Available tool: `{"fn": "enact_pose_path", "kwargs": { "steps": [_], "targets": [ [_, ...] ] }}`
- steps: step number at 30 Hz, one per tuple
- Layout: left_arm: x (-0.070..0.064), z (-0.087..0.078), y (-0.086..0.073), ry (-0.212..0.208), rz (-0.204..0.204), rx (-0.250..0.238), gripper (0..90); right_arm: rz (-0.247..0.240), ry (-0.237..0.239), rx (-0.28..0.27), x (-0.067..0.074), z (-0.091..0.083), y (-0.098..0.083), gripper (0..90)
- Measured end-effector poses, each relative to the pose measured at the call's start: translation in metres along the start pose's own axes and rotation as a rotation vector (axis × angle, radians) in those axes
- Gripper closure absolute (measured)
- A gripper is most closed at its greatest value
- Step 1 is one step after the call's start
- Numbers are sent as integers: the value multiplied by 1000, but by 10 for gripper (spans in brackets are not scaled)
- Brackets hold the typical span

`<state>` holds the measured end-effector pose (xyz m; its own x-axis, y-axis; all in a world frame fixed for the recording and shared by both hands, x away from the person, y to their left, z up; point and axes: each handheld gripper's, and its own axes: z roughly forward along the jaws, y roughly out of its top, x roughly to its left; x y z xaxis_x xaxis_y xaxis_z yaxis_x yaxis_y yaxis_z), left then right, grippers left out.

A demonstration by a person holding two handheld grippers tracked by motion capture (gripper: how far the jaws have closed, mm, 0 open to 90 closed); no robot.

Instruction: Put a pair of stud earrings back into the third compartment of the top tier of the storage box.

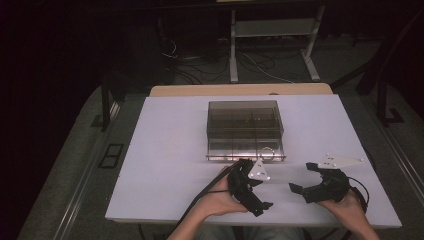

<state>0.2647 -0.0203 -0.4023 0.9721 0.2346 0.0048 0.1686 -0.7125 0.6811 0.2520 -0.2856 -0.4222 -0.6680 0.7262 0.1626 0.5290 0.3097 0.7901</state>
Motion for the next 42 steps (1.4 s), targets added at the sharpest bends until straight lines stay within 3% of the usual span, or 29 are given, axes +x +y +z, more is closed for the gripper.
{"fn": "enact_pose_path", "kwargs": {
  "steps": [1,11,17,24,28,42],
  "targets": [
    [0,2,-2,3,-17,-5,0,0,0,0,0,0,0,3],
    [9,13,-14,12,-46,23,25,-1,2,3,0,0,0,3],
    [14,16,-18,21,-44,37,63,-2,3,5,-1,0,0,3],
    [17,18,-21,32,-48,26,148,0,8,10,0,1,0,3],
    [20,19,-22,30,-21,39,206,-3,8,9,-1,1,0,3],
    [31,22,-27,15,-26,35,404,-5,12,14,0,2,0,3]
  ]
}}
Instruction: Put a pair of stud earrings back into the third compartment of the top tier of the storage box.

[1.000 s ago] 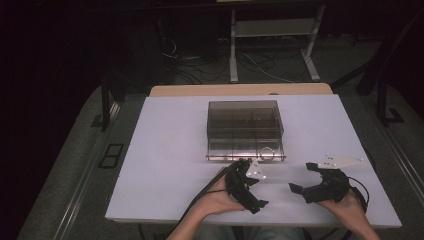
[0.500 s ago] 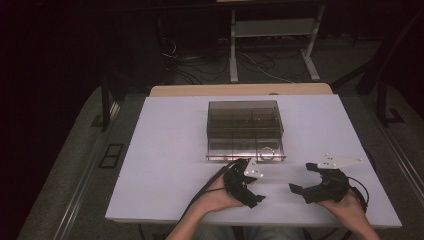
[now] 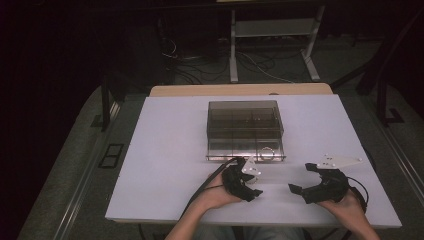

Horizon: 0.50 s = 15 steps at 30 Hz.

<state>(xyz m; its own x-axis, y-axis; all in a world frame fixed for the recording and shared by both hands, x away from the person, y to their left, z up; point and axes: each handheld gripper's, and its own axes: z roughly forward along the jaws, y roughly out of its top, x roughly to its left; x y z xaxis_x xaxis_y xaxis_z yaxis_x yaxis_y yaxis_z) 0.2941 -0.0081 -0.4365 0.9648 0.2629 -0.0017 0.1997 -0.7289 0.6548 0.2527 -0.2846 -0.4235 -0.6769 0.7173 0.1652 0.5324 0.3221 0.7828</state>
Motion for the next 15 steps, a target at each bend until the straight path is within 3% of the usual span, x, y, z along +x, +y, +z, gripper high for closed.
{"fn": "enact_pose_path", "kwargs": {
  "steps": [12,15],
  "targets": [
    [6,2,-4,15,-24,-6,582,1,0,2,0,0,0,3],
    [7,1,-6,19,-10,8,626,-1,0,1,0,0,0,3]
  ]
}}
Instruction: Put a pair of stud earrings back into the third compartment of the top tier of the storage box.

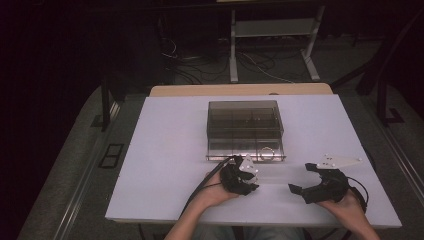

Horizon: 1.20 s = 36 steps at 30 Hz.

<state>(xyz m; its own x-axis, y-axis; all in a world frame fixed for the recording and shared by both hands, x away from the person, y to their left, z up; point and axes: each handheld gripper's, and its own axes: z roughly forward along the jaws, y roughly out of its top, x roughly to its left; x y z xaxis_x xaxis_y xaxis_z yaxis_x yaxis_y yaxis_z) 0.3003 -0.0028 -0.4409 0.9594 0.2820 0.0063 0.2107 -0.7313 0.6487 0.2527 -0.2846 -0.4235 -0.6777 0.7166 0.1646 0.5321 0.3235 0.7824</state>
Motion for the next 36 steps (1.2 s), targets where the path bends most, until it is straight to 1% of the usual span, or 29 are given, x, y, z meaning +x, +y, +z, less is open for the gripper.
{"fn": "enact_pose_path", "kwargs": {
  "steps": [2,6,7,9,14,18,20,21,23,25,26,27,30,31,32,35,36],
  "targets": [
    [0,0,0,2,3,5,656,1,-1,0,0,0,0,3],
    [0,1,0,-10,9,3,724,2,-4,-1,0,0,0,3],
    [0,1,0,-14,1,-4,741,2,-2,-1,0,0,0,3],
    [1,0,0,-26,12,8,776,0,-3,-1,0,0,0,3],
    [3,1,0,-38,4,8,860,5,-6,-4,1,-1,0,3],
    [2,1,1,-38,-9,11,871,5,-6,-4,0,-1,0,3],
    [4,1,1,-59,-18,15,873,0,-7,-3,0,-1,0,3],
    [5,1,1,-68,-11,22,873,0,-6,-1,1,-1,0,3],
    [5,1,1,-76,-16,23,874,0,-6,-2,1,0,0,3],
    [5,0,2,-81,-12,28,874,-3,-5,-3,0,0,0,3],
    [4,0,2,-83,-21,23,875,2,-6,-1,0,-1,0,3],
    [4,-1,2,-85,-12,29,875,3,-6,-2,0,-1,0,3],
    [2,-5,2,-86,-19,5,875,7,-8,-2,0,-1,0,3],
    [2,-6,3,-85,-15,0,875,5,-8,-4,0,-1,0,3],
    [1,-9,4,-84,-19,1,875,5,-6,-4,0,-1,0,3],
    [0,-17,9,-81,-17,-22,875,0,-7,-6,-1,-1,0,3],
    [0,-20,10,-80,-9,-23,875,0,-7,-5,-1,-1,0,3]
  ]
}}
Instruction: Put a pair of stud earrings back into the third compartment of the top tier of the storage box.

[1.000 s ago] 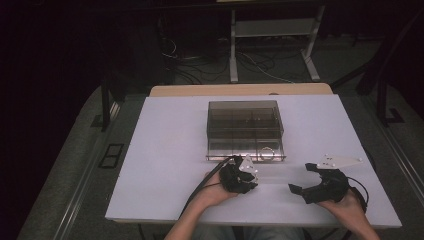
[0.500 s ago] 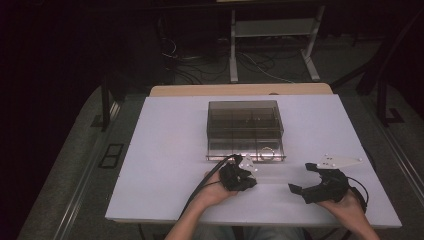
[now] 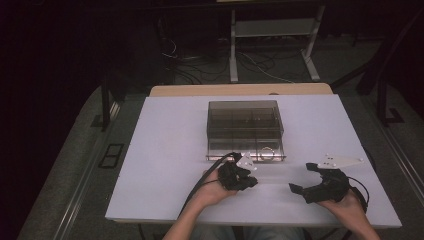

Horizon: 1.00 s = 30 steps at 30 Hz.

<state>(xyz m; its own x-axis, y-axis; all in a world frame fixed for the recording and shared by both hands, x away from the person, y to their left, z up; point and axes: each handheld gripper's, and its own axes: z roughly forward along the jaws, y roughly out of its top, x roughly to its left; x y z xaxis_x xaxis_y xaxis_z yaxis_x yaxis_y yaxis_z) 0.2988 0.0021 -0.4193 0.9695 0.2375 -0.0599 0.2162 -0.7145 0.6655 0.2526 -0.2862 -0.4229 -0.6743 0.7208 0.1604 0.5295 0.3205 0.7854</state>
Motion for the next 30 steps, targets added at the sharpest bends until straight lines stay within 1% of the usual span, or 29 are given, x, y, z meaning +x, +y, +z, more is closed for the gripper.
{"fn": "enact_pose_path", "kwargs": {
  "steps": [2,3,4,5,9,15,17,18,20,25,26,28,30],
  "targets": [
    [-1,-5,3,3,-5,-20,875,1,-1,-1,0,0,0,3],
    [-1,-8,5,7,7,-18,875,2,0,0,0,0,0,3],
    [-1,-10,6,12,1,-28,875,2,-1,0,0,0,0,3],
    [-1,-12,7,19,4,-34,875,2,-1,0,0,0,0,3],
    [-2,-20,10,22,2,-62,875,2,-1,-2,0,0,0,3],
    [-2,-26,15,18,12,-81,875,2,-3,-2,0,0,0,3],
    [-4,-28,17,22,19,-85,875,3,-4,-2,0,0,0,3],
    [-4,-29,18,27,32,-84,875,3,-4,-2,0,0,0,3],
    [-5,-33,21,28,32,-93,875,2,-4,-2,0,0,0,3],
    [-6,-42,30,31,56,-103,875,8,-4,-4,0,0,0,3],
    [-6,-44,32,27,52,-107,875,5,-3,-2,0,0,0,3],
    [-6,-47,35,30,63,-116,875,11,-2,2,0,0,0,3],
    [-7,-51,37,29,66,-132,875,10,-3,0,0,-1,0,3]
  ]
}}
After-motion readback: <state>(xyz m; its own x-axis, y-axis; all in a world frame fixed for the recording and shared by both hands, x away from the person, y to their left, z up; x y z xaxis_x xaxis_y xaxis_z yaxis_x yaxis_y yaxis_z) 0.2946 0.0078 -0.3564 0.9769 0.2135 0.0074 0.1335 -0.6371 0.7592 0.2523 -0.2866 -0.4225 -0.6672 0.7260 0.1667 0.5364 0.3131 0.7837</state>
